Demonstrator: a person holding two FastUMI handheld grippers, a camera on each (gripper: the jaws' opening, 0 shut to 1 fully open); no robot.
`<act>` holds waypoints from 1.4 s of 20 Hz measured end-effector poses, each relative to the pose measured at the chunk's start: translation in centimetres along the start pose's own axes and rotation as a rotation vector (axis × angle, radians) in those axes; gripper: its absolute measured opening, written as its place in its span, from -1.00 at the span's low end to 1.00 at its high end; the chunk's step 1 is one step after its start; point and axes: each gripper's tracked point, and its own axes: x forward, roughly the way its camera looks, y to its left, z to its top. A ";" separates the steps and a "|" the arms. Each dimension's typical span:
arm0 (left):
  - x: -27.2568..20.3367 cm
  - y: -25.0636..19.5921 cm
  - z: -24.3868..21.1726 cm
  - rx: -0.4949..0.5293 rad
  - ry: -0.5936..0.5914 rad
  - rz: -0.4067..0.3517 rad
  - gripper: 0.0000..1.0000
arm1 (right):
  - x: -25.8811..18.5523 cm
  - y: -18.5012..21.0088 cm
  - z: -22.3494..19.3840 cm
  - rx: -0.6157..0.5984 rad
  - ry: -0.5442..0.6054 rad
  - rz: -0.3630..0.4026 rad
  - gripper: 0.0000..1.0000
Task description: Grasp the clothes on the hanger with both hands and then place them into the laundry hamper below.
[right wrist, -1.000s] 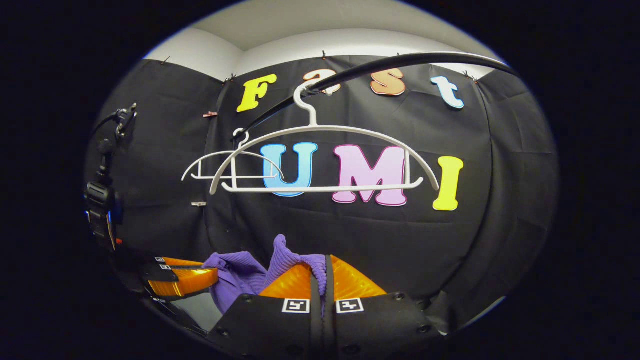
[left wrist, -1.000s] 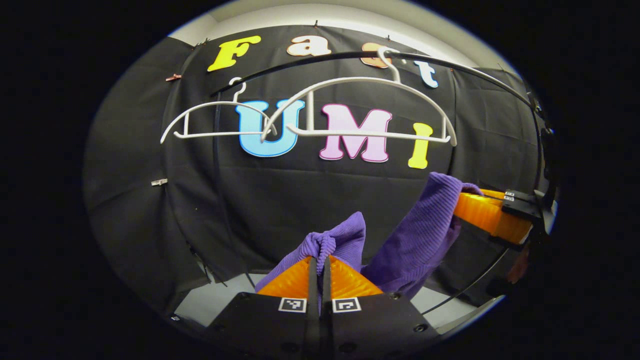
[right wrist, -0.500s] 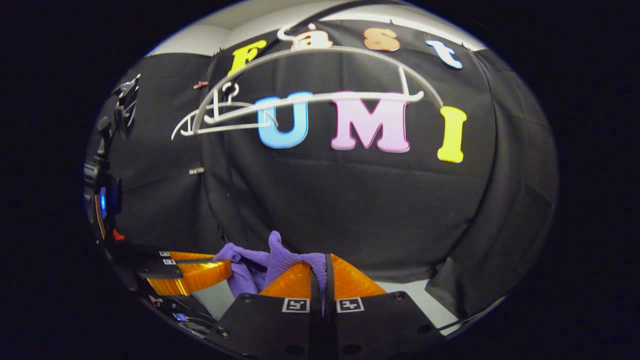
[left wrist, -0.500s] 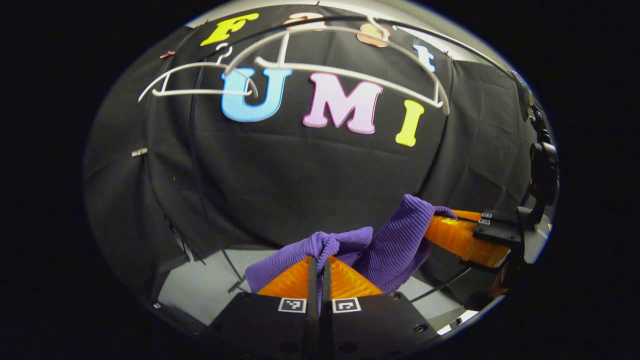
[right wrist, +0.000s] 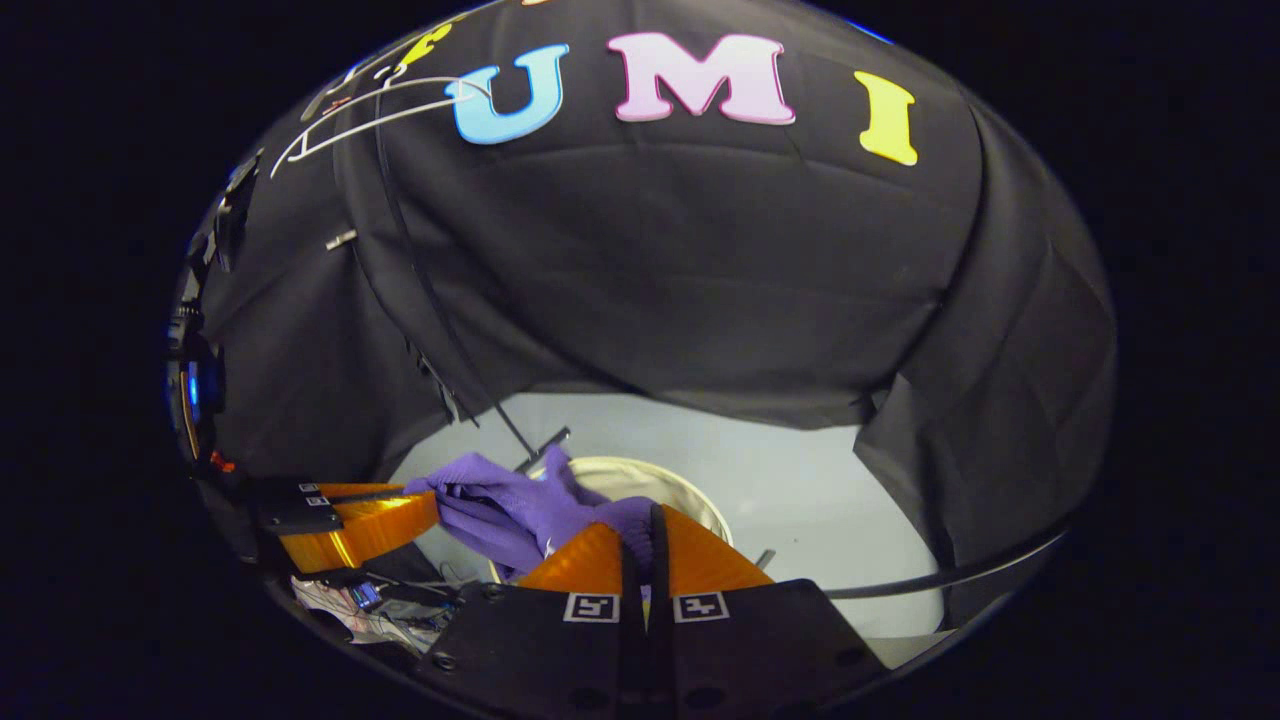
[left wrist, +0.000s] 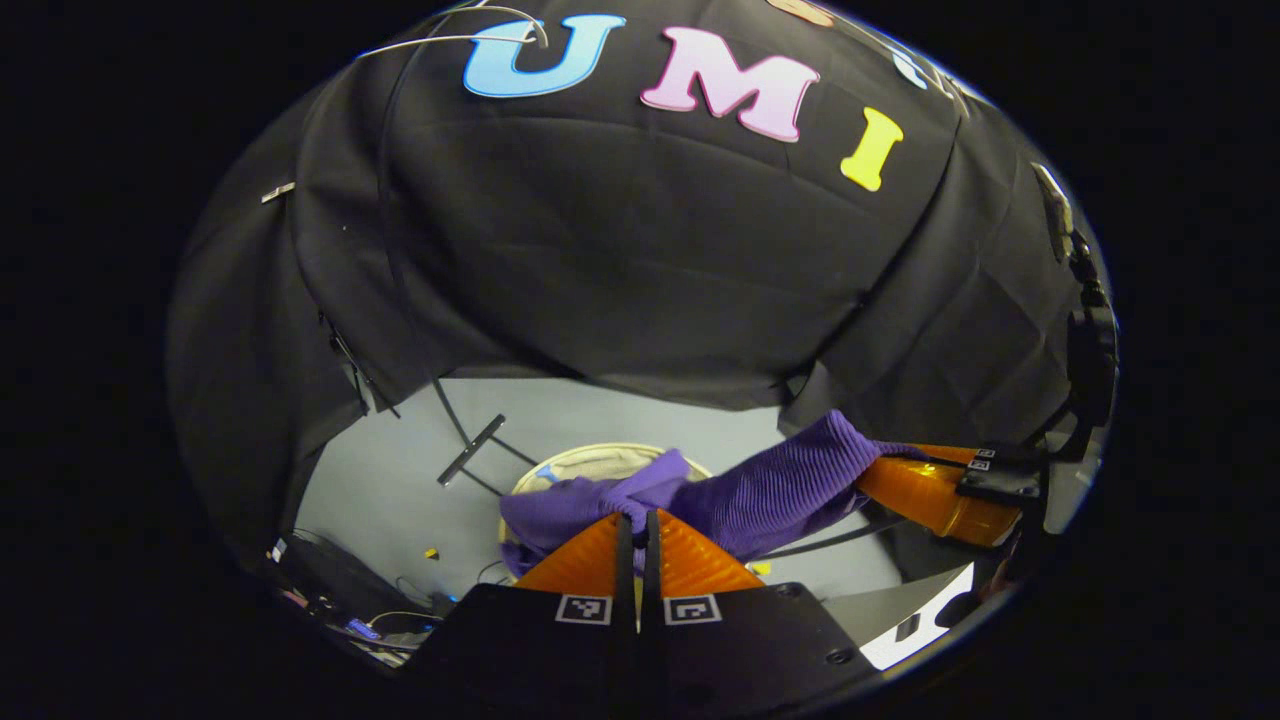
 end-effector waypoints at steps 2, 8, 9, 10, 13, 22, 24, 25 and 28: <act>0.3 -0.5 -1.2 0.017 0.040 -0.005 -0.90 | 0.4 -0.6 -1.4 -0.029 0.036 -0.008 -0.90; 2.8 -0.5 -4.1 0.010 0.108 -0.009 -0.90 | 2.0 -1.6 -3.9 -0.055 0.108 -0.025 -0.90; 2.8 -0.5 -4.3 0.006 0.113 -0.010 -0.90 | 2.1 -1.8 -3.8 -0.049 0.112 -0.028 -0.89; 2.9 -0.1 -4.2 0.012 0.117 -0.002 -0.90 | 2.2 -1.9 -3.7 -0.039 0.109 -0.029 -0.89; 3.1 0.8 -4.0 0.033 0.112 0.023 -0.84 | 1.9 -2.0 -4.3 -0.031 0.121 -0.040 -0.85; 2.1 2.4 -3.6 0.073 0.084 0.089 0.83 | 0.9 -1.9 -1.9 -0.069 0.058 -0.057 0.94; 1.2 2.3 -3.2 0.081 0.071 0.091 0.83 | 0.0 -1.7 -1.7 -0.069 0.047 -0.059 0.95; 0.6 2.2 -2.8 0.087 0.060 0.091 0.84 | -0.2 -1.7 -1.3 -0.071 0.037 -0.064 0.95; -1.8 2.0 -0.6 0.111 -0.007 0.095 0.86 | -2.4 -1.4 0.8 -0.070 -0.028 -0.076 0.96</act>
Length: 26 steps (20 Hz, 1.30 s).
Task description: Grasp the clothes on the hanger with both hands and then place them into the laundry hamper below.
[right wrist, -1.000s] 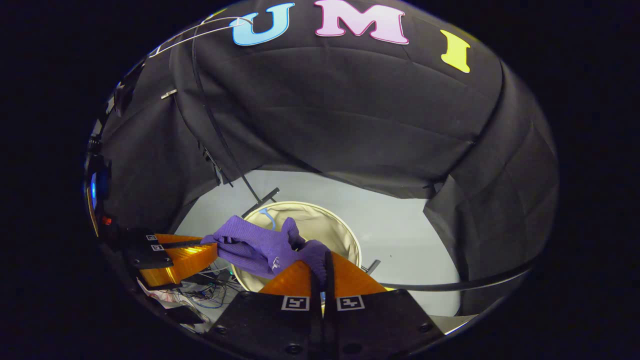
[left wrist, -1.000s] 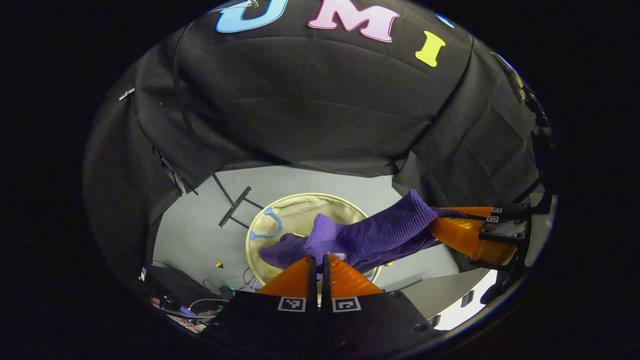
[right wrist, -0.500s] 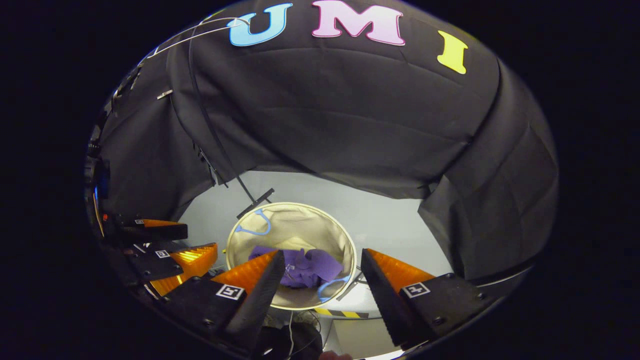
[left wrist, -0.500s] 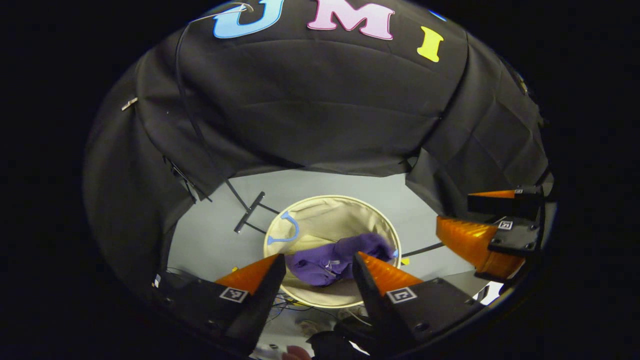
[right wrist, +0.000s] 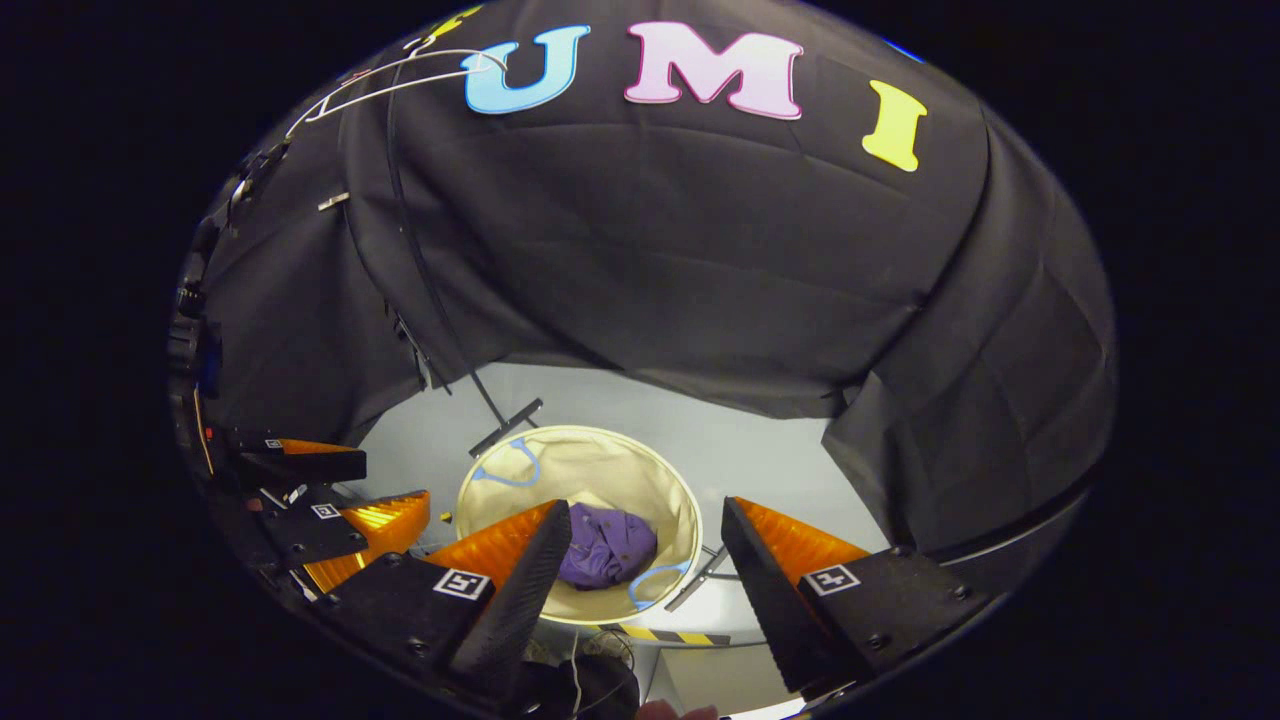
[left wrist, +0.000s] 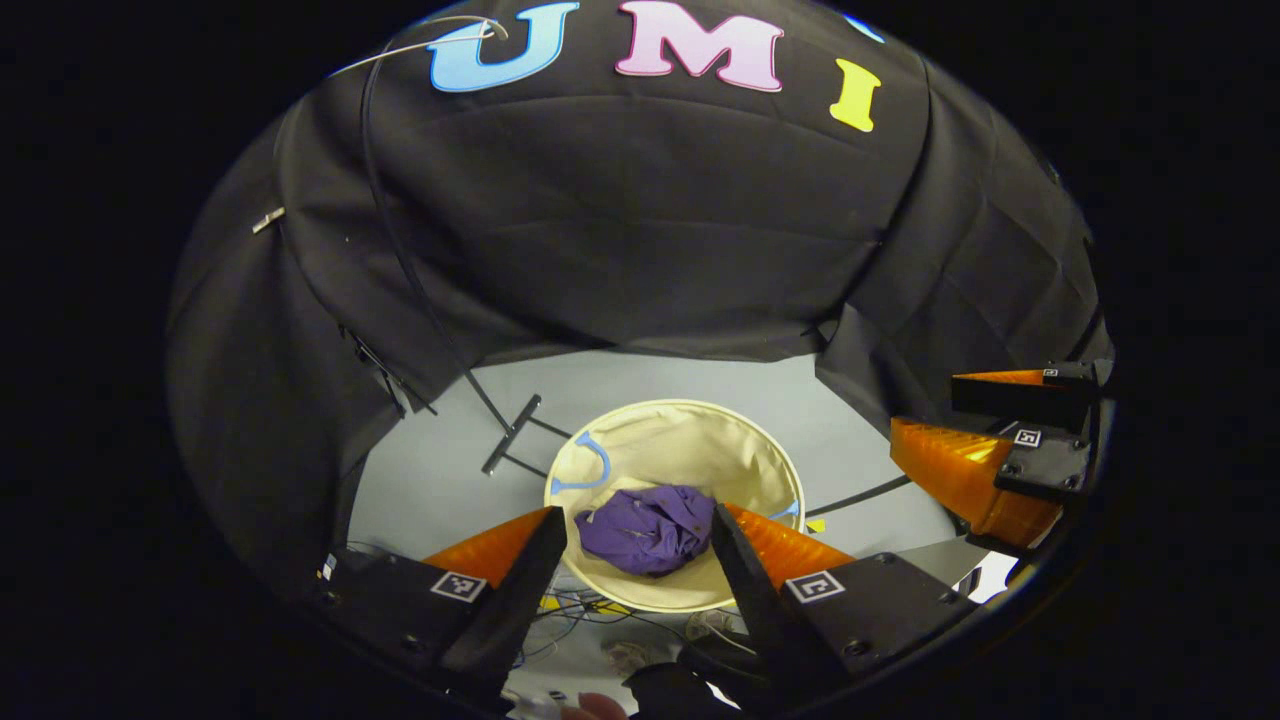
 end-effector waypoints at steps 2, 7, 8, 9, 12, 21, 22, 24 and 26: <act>-2.3 0.3 2.0 0.006 -0.072 0.008 0.85 | -3.0 0.6 2.1 0.006 -0.059 0.001 0.96; -9.1 1.5 8.0 -0.033 -0.263 0.019 0.85 | -8.4 1.5 7.9 0.008 -0.221 -0.023 0.94; -10.6 1.7 9.2 -0.036 -0.300 0.020 0.84 | -9.5 1.6 9.0 0.011 -0.244 -0.033 0.95; -12.2 2.1 10.3 -0.037 -0.340 0.023 0.84 | -10.6 1.8 10.0 0.021 -0.268 -0.038 0.94; -17.3 3.0 14.1 -0.037 -0.460 0.030 0.84 | -14.1 2.5 13.7 0.050 -0.366 -0.050 0.92; -28.1 6.2 18.2 -0.037 -0.696 0.024 0.85 | -24.0 6.6 20.2 0.027 -0.577 -0.096 0.92; -29.1 6.6 18.2 -0.024 -0.712 0.035 0.86 | -25.0 7.1 20.6 0.034 -0.594 -0.097 0.91; -30.8 7.0 18.1 -0.002 -0.742 0.048 0.87 | -26.7 8.1 21.5 0.052 -0.633 -0.101 0.93; -32.5 7.4 18.0 0.002 -0.771 0.045 0.79 | -28.5 8.6 22.4 0.070 -0.673 -0.105 0.93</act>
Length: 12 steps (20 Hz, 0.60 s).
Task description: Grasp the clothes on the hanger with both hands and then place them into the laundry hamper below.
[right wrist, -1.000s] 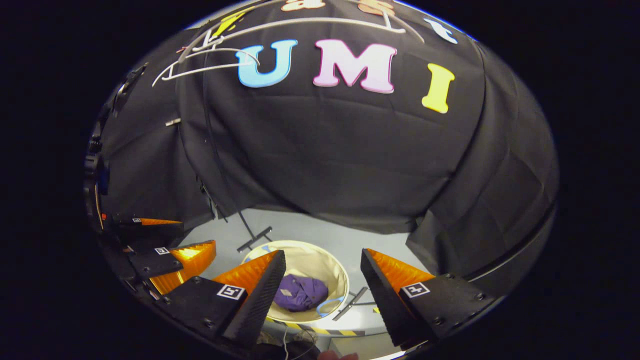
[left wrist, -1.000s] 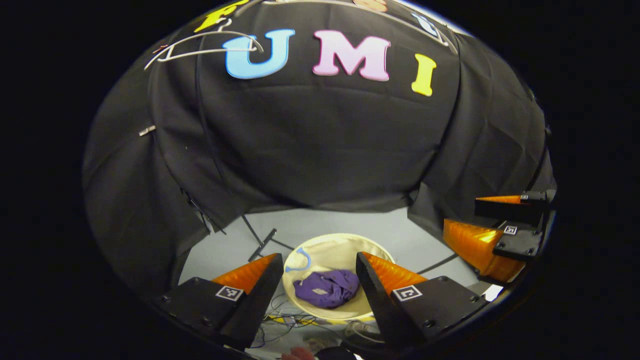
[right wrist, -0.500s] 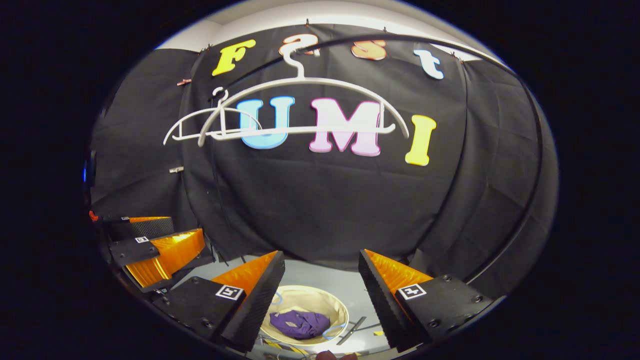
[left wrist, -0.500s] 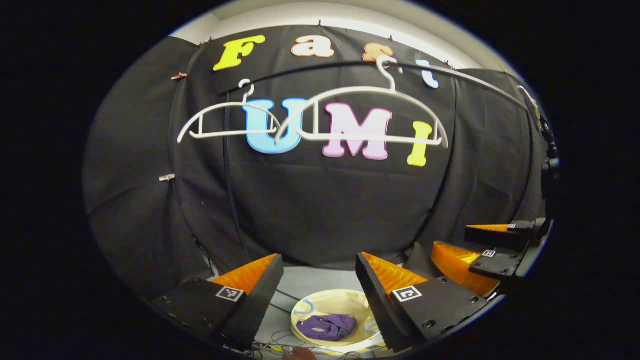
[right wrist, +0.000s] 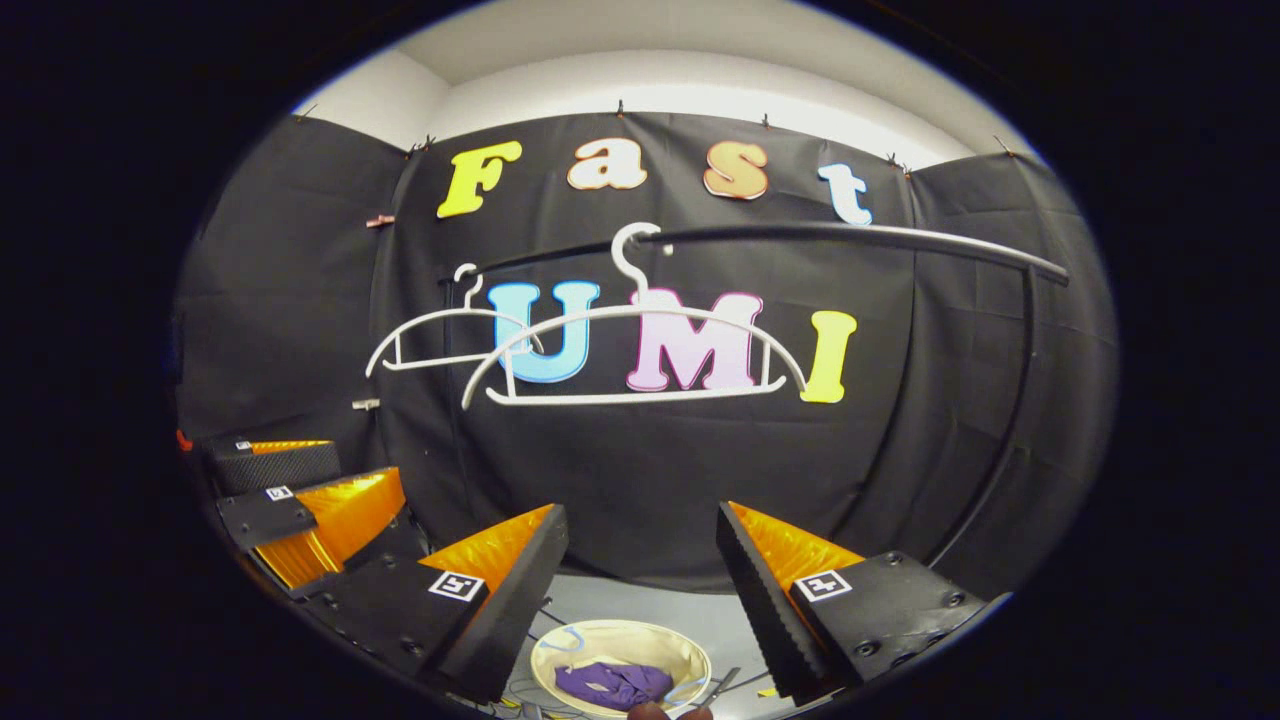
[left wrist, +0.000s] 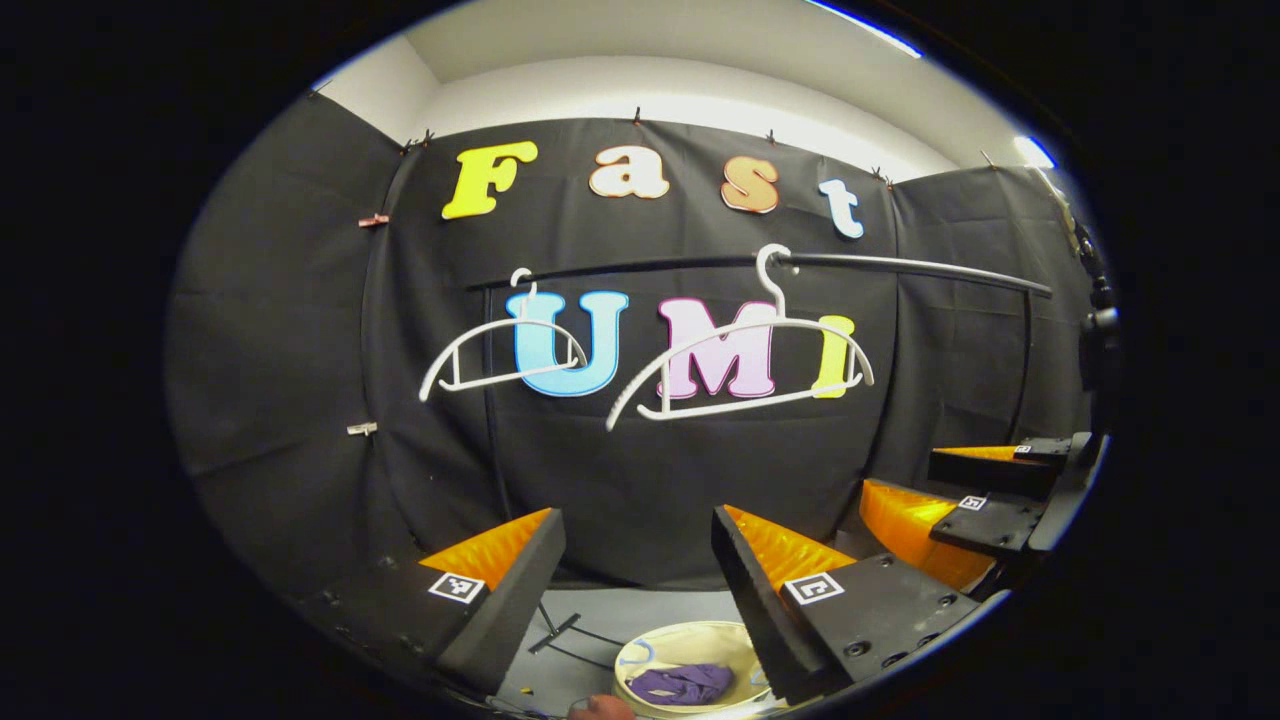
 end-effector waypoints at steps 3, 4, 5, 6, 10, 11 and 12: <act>-1.3 0.3 1.7 -0.013 -0.032 -0.013 0.79 | -1.3 0.3 2.5 0.002 -0.057 -0.024 0.93; -1.7 0.4 2.4 -0.012 -0.048 -0.012 0.79 | -1.7 0.2 3.3 -0.002 -0.075 -0.038 0.93; -2.1 0.6 2.9 -0.010 -0.065 -0.010 0.87 | -2.1 0.3 4.1 -0.009 -0.097 -0.045 0.94; -2.3 0.7 3.5 -0.014 -0.081 -0.011 0.79 | -2.5 0.5 4.7 -0.021 -0.116 -0.050 0.93; -3.3 0.5 5.1 -0.006 -0.117 -0.026 0.88 | -3.7 1.5 6.9 -0.027 -0.169 -0.054 0.93; -3.5 0.6 5.4 -0.001 -0.125 -0.022 0.88 | -4.0 1.5 7.2 -0.014 -0.179 -0.061 0.93; -3.7 0.8 5.7 0.000 -0.133 -0.019 0.89 | -4.1 1.3 7.5 -0.004 -0.183 -0.068 0.93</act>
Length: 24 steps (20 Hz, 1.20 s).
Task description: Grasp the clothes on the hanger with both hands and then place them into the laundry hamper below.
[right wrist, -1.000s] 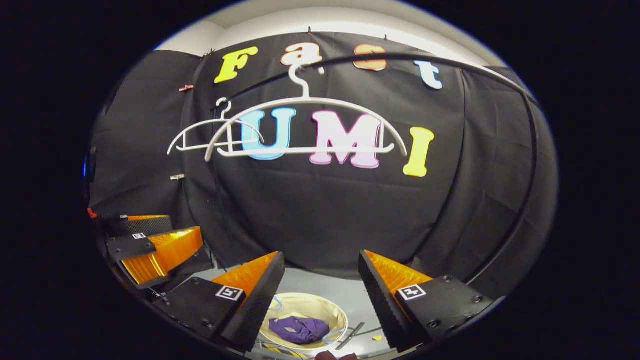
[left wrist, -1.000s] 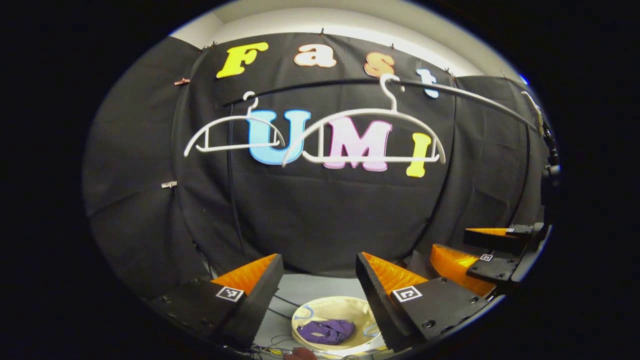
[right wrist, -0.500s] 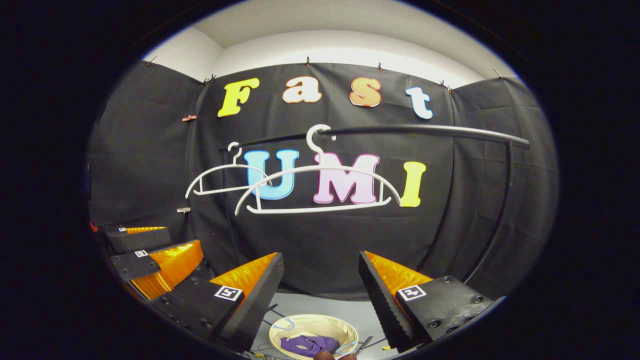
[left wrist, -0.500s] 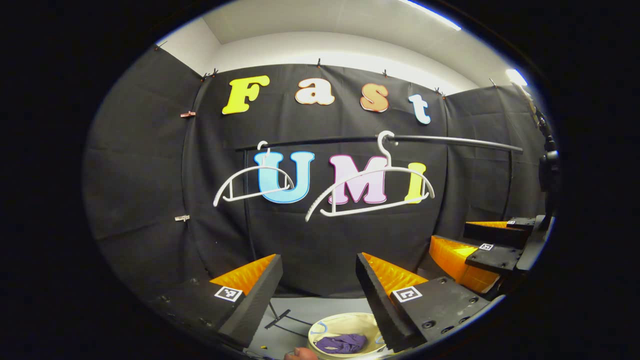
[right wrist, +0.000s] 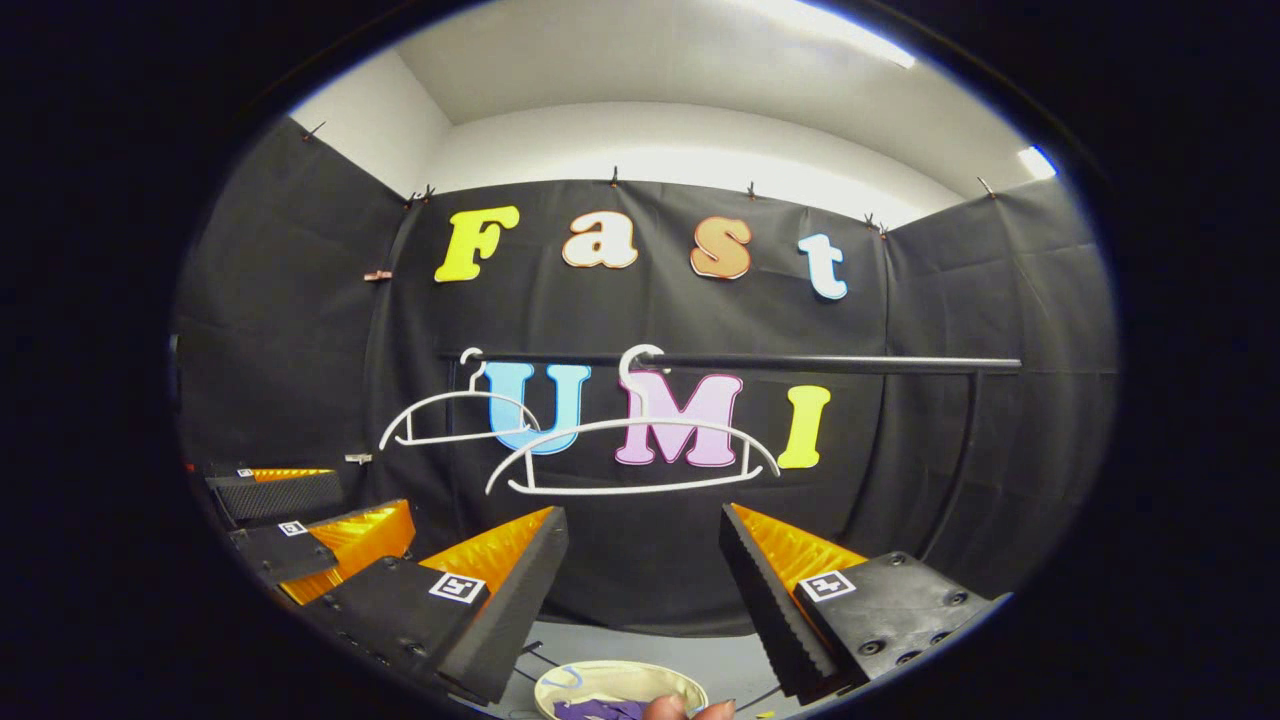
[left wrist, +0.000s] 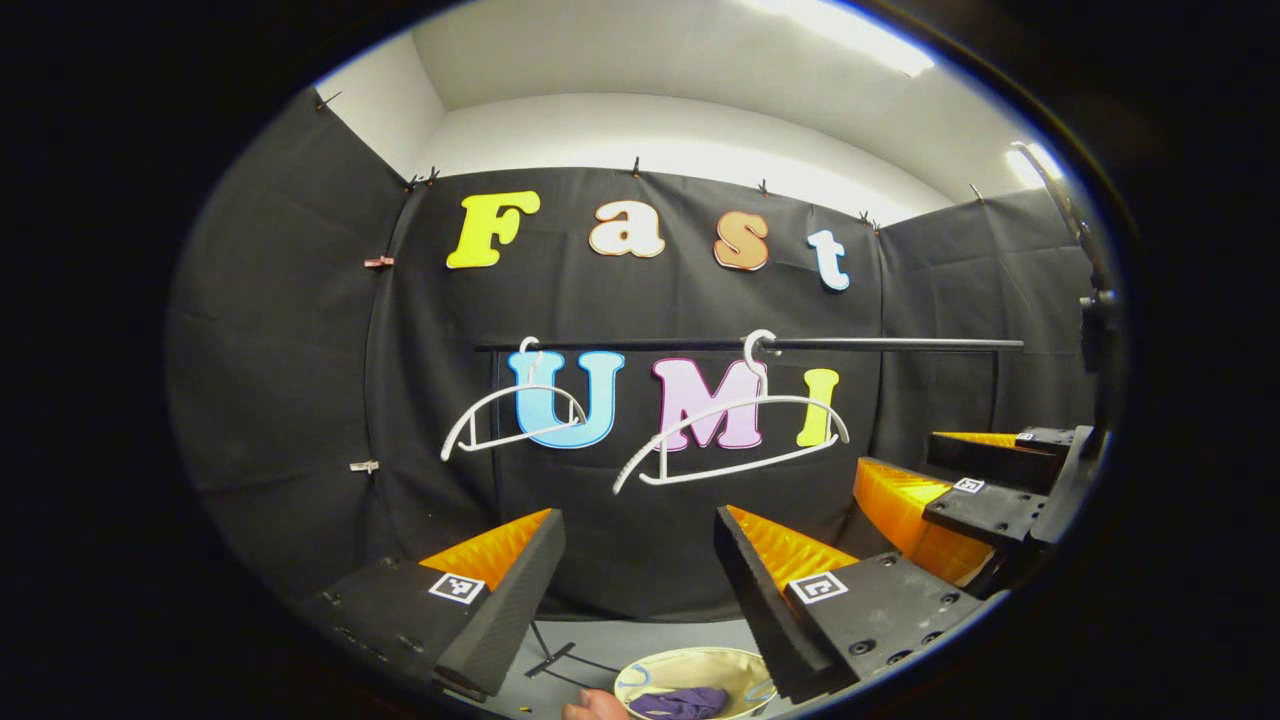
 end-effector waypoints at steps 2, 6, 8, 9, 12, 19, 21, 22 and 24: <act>-0.2 -0.2 0.5 -0.007 -0.010 -0.004 0.84 | 0.0 -0.4 0.0 0.001 -0.001 -0.015 0.95; -0.4 -0.7 0.3 -0.010 0.000 -0.003 0.89 | 0.1 -1.6 -0.1 0.000 -0.002 -0.027 0.95; -0.5 -1.6 0.0 0.002 0.008 -0.018 0.89 | 0.0 -2.4 -0.1 0.002 -0.007 -0.031 0.95; -0.6 -1.8 -0.1 0.009 0.010 -0.015 0.89 | 0.0 -2.8 -0.1 0.010 -0.011 -0.035 0.95; -0.8 -2.7 -0.3 -0.006 0.009 -0.020 0.89 | -0.1 -3.6 -0.3 0.019 -0.015 -0.047 0.95; -1.9 -3.0 -0.1 0.000 0.010 0.001 0.89 | -0.5 -2.9 -0.5 0.020 -0.002 -0.014 0.96; -2.1 -2.9 0.0 -0.011 0.010 0.001 0.89 | -0.7 -2.8 -0.2 0.021 -0.010 -0.013 0.93; -2.2 -3.0 0.1 -0.016 0.011 -0.003 0.84 | -0.8 -2.7 0.0 0.023 -0.015 -0.010 0.95; -2.5 -3.0 0.2 -0.015 0.011 -0.006 0.84 | -1.0 -2.6 0.0 0.022 -0.018 -0.010 0.94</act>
